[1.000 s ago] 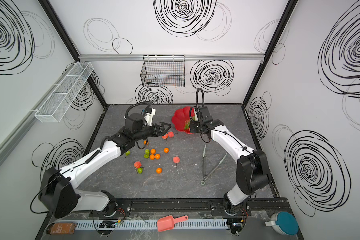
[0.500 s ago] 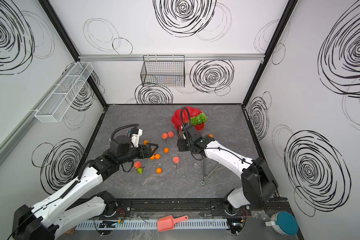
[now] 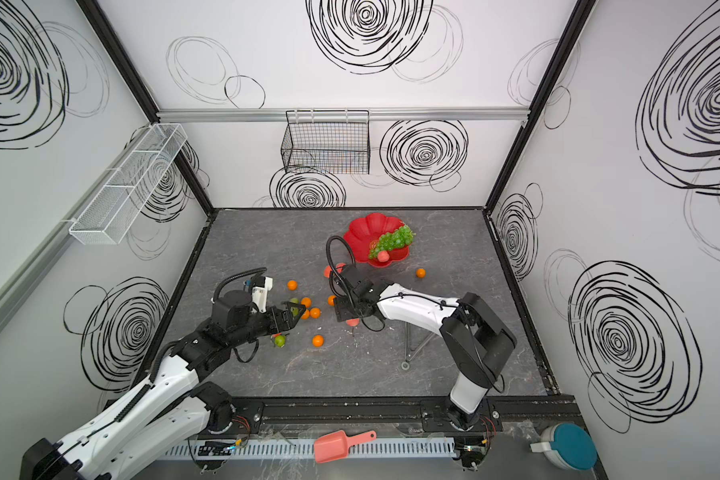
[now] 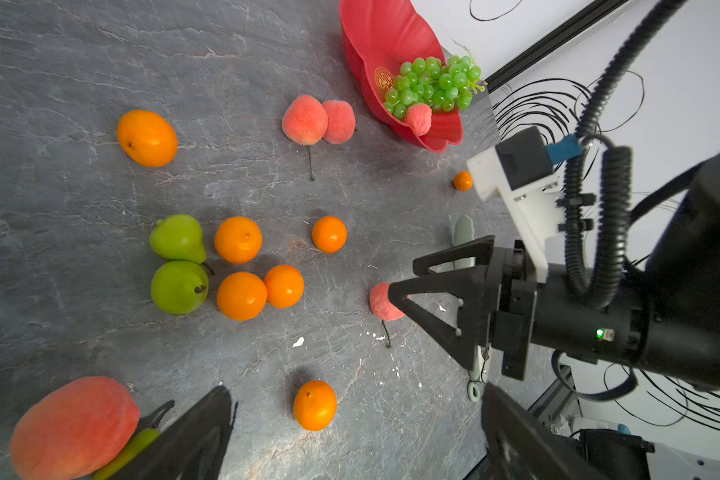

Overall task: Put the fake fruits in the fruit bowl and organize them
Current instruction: 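Move the right gripper over the pink peach among the oranges and grasp it, then carry the peach toward the red bowl with the right gripper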

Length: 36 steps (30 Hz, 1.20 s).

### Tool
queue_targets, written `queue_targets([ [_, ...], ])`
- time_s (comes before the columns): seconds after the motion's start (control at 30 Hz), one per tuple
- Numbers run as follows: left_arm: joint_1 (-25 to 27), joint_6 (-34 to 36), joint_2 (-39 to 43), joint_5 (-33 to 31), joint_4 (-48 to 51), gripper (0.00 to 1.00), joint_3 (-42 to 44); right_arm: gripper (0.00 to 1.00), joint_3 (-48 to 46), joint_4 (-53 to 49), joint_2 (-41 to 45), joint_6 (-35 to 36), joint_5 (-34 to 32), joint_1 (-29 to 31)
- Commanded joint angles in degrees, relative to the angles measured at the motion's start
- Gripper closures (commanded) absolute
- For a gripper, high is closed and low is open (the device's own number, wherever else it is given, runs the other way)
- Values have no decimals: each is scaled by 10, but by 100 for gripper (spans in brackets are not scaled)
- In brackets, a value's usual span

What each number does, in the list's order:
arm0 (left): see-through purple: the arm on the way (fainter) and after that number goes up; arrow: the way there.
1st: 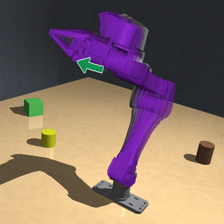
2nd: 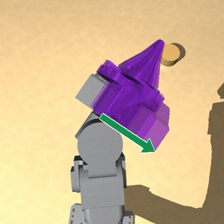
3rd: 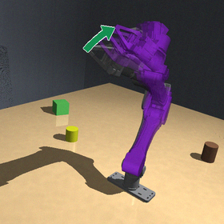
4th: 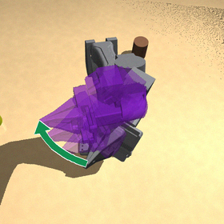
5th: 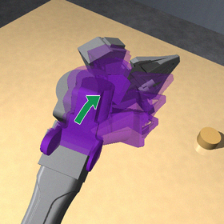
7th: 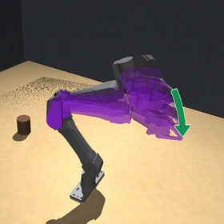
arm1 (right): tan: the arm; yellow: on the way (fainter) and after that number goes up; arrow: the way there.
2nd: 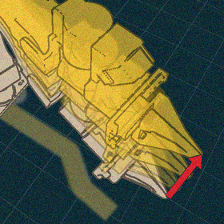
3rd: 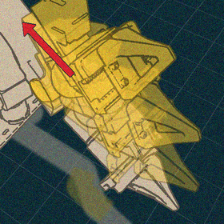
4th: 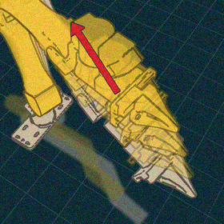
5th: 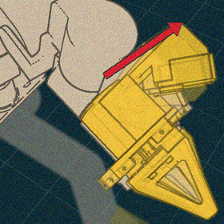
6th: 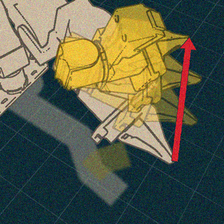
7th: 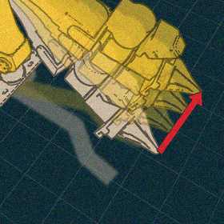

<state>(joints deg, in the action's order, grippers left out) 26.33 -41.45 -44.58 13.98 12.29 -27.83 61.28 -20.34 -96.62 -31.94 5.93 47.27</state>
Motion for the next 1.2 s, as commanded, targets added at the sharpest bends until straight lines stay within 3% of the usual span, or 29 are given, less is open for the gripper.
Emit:
queue_targets([
  [0.0,-4,0,-3,7,-13,4,-1,31,12,-25,-16,-13,-18,2],
  [0.43,-4,5,-15,6,-13,4,-5,33,30,-55,-64,-7,-22,13],
  [1.17,-3,8,-36,12,-32,4,-7,48,21,-57,-70,-11,-29,13],
])
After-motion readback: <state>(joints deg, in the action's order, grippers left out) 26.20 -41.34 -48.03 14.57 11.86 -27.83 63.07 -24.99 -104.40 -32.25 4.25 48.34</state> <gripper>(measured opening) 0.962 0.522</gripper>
